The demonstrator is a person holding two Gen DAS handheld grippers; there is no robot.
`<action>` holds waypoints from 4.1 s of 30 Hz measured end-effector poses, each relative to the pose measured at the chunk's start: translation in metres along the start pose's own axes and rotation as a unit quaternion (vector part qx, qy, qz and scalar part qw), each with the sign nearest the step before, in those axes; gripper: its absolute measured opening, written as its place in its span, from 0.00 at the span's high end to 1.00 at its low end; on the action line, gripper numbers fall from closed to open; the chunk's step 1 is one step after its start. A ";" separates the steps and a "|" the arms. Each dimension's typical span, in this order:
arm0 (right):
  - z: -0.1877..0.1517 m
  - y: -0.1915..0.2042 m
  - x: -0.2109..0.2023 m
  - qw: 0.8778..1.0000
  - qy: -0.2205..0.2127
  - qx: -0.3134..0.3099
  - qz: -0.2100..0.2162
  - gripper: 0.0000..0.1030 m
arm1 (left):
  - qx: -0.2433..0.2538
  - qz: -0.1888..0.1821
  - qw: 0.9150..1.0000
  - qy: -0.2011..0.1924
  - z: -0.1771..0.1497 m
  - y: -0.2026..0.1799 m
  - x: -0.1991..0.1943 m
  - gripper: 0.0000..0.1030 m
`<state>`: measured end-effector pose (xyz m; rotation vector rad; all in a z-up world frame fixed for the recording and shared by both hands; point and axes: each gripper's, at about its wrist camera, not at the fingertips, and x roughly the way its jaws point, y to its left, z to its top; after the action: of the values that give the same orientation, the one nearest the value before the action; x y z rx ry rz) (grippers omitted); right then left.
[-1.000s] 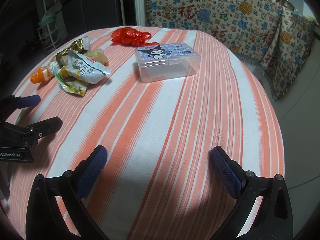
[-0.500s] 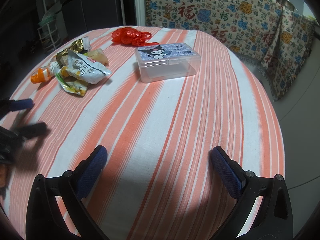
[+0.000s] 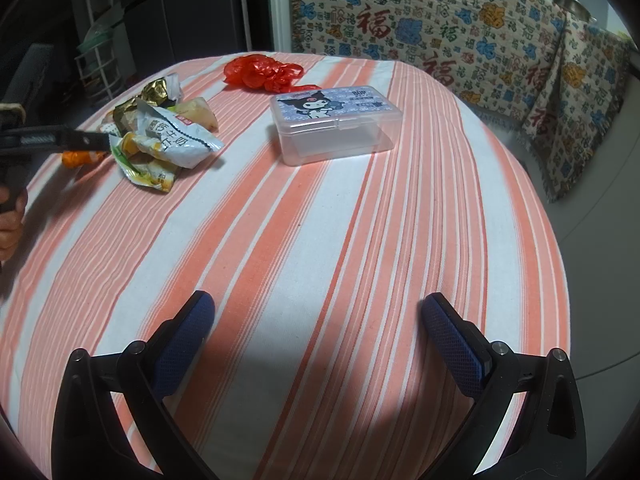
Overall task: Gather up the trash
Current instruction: 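Grasp the orange-wrapped bottle with the left gripper while the right grasps the snack wrapper, then carry the bottle and snack wrapper over the blue basket, then open both grippers over the blue basket to drop bottle and wrapper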
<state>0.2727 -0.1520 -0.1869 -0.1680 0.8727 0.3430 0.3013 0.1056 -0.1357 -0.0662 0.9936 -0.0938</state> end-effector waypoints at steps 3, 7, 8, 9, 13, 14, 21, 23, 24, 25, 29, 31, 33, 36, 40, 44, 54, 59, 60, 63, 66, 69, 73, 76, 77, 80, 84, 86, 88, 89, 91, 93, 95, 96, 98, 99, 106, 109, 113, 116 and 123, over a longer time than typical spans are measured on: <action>0.000 0.000 0.000 1.000 0.000 0.000 0.000 0.00 | -0.018 -0.009 1.000 -0.006 -0.016 0.003 -0.017 0.57; 0.000 0.000 0.000 1.000 0.000 0.000 0.001 0.00 | -0.030 -0.021 0.999 -0.014 -0.053 -0.004 -0.049 0.57; 0.000 0.001 0.000 1.000 0.000 0.000 0.001 0.00 | -0.029 -0.026 0.999 -0.014 -0.062 -0.009 -0.055 0.57; 0.000 0.000 0.000 1.000 0.000 0.000 0.001 0.00 | -0.028 -0.029 0.999 -0.013 -0.071 -0.014 -0.060 0.57; 0.000 0.001 0.000 1.000 -0.001 -0.002 0.004 0.00 | -0.026 -0.021 0.999 -0.018 -0.088 -0.031 -0.064 0.53; 0.000 0.000 0.000 1.000 -0.003 -0.001 0.007 0.00 | -0.027 -0.016 0.999 -0.019 -0.088 -0.032 -0.061 0.47; 0.008 0.017 -0.009 0.997 -0.028 -0.027 0.066 0.01 | -0.007 0.022 0.999 -0.039 -0.089 -0.036 -0.049 0.33; 0.017 0.033 -0.007 0.994 -0.031 -0.061 0.083 0.01 | 0.015 0.043 0.998 -0.040 -0.091 -0.044 -0.046 0.33; 0.023 0.043 -0.005 0.992 -0.038 -0.083 0.087 0.01 | 0.021 0.051 0.998 -0.040 -0.091 -0.046 -0.045 0.31; 0.028 0.052 -0.004 0.990 -0.043 -0.102 0.092 0.01 | 0.020 0.051 0.998 -0.040 -0.092 -0.047 -0.045 0.31; 0.058 0.080 0.010 0.980 -0.069 -0.151 0.109 0.01 | 0.016 0.050 0.998 -0.041 -0.092 -0.045 -0.044 0.30; 0.071 0.091 0.021 0.975 -0.067 -0.174 0.118 0.01 | 0.016 0.053 0.998 -0.041 -0.092 -0.045 -0.044 0.29; 0.078 0.102 0.034 0.972 -0.066 -0.195 0.114 0.04 | 0.016 0.052 0.998 -0.042 -0.092 -0.044 -0.044 0.29; 0.079 0.105 0.046 0.971 -0.045 -0.200 0.121 0.27 | 0.015 0.052 0.998 -0.042 -0.092 -0.044 -0.044 0.29; 0.069 0.080 0.030 0.983 -0.026 -0.125 0.133 0.76 | 0.015 0.051 0.998 -0.042 -0.092 -0.044 -0.044 0.29; 0.040 0.046 -0.004 0.987 0.001 -0.044 0.155 0.80 | 0.016 0.052 0.998 -0.042 -0.092 -0.044 -0.043 0.29; 0.010 0.030 -0.026 0.986 0.039 -0.021 0.163 0.52 | 0.003 -0.011 0.999 -0.039 -0.091 -0.035 -0.051 0.30; 0.018 0.034 -0.029 0.985 0.013 -0.022 0.174 0.45 | -0.013 -0.046 0.998 -0.032 -0.088 -0.029 -0.059 0.30; 0.021 0.035 -0.030 0.985 0.006 -0.022 0.172 0.39 | -0.014 -0.052 0.998 -0.027 -0.087 -0.029 -0.058 0.30; 0.028 0.038 -0.026 0.986 -0.006 -0.024 0.167 0.32 | -0.010 -0.054 0.998 -0.011 -0.081 -0.029 -0.052 0.30; 0.032 0.039 -0.013 0.983 0.008 -0.018 0.184 0.35 | -0.001 -0.046 0.999 0.002 -0.076 -0.030 -0.047 0.30; 0.029 0.039 -0.006 0.982 0.018 -0.012 0.188 0.66 | 0.012 -0.028 1.000 -0.005 -0.074 -0.031 -0.051 0.47; 0.025 0.034 -0.020 0.983 0.006 -0.002 0.184 0.80 | -0.006 -0.041 0.999 -0.017 -0.077 -0.025 -0.058 0.58; 0.021 0.028 -0.030 0.985 -0.002 0.003 0.175 0.81 | -0.015 -0.050 0.998 -0.025 -0.082 -0.029 -0.063 0.59; 0.019 0.026 -0.033 0.985 -0.004 0.007 0.173 0.81 | -0.015 -0.054 0.998 -0.029 -0.084 -0.033 -0.066 0.59; 0.013 0.016 -0.043 0.985 -0.009 0.018 0.173 0.82 | -0.016 -0.071 0.996 -0.042 -0.084 -0.049 -0.075 0.59; 0.007 0.001 -0.056 0.985 -0.015 0.033 0.170 0.82 | -0.005 -0.097 0.994 -0.052 -0.078 -0.080 -0.081 0.59; 0.003 -0.007 -0.061 0.986 -0.018 0.039 0.162 0.82 | 0.002 -0.109 0.993 -0.052 -0.075 -0.097 -0.080 0.59; -0.002 -0.018 -0.068 0.986 -0.021 0.049 0.157 0.82 | 0.007 -0.119 0.992 -0.050 -0.072 -0.114 -0.077 0.59; -0.004 -0.024 -0.071 0.986 -0.023 0.054 0.155 0.82 | 0.012 -0.125 0.991 -0.048 -0.071 -0.123 -0.075 0.59; -0.009 -0.040 -0.081 0.986 -0.030 0.069 0.150 0.82 | 0.024 -0.137 0.989 -0.045 -0.066 -0.144 -0.072 0.59; -0.013 -0.058 -0.091 0.986 -0.037 0.085 0.141 0.82 | 0.039 -0.152 0.987 -0.042 -0.061 -0.168 -0.069 0.59; -0.019 -0.079 -0.102 0.986 -0.044 0.101 0.126 0.82 | 0.050 -0.165 0.984 -0.040 -0.056 -0.191 -0.066 0.59; -0.023 -0.093 -0.109 0.986 -0.047 0.111 0.116 0.82 | 0.056 -0.173 0.982 -0.039 -0.053 -0.204 -0.065 0.59; -0.031 -0.116 -0.120 0.986 -0.052 0.124 0.101 0.82 | 0.070 -0.190 0.979 -0.037 -0.047 -0.233 -0.063 0.59; -0.037 -0.129 -0.126 0.986 -0.054 0.133 0.089 0.82 | 0.076 -0.197 0.977 -0.036 -0.045 -0.244 -0.062 0.59; -0.081 -0.220 -0.148 0.980 -0.042 0.195 0.009 0.82 | 0.122 -0.243 0.962 -0.017 -0.036 -0.343 -0.045 0.59; -0.103 -0.251 -0.147 0.973 -0.036 0.225 -0.020 0.82 | 0.131 -0.260 0.957 -0.002 -0.037 -0.382 -0.031 0.59; -0.128 -0.282 -0.145 0.966 -0.023 0.254 -0.044 0.82 | 0.144 -0.275 0.950 0.019 -0.043 -0.427 -0.010 0.59; -0.142 -0.299 -0.146 0.962 -0.015 0.267 -0.051 0.82 | 0.149 -0.282 0.947 0.031 -0.048 -0.451 0.005 0.59; -0.160 -0.322 -0.148 0.955 -0.008 0.292 -0.054 0.82 | 0.156 -0.284 0.945 0.052 -0.051 -0.483 0.037 0.59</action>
<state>0.1860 -0.5305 -0.1725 0.3341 0.9108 -0.0249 0.2552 -0.3788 -0.1472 -0.0549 1.0305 -0.7895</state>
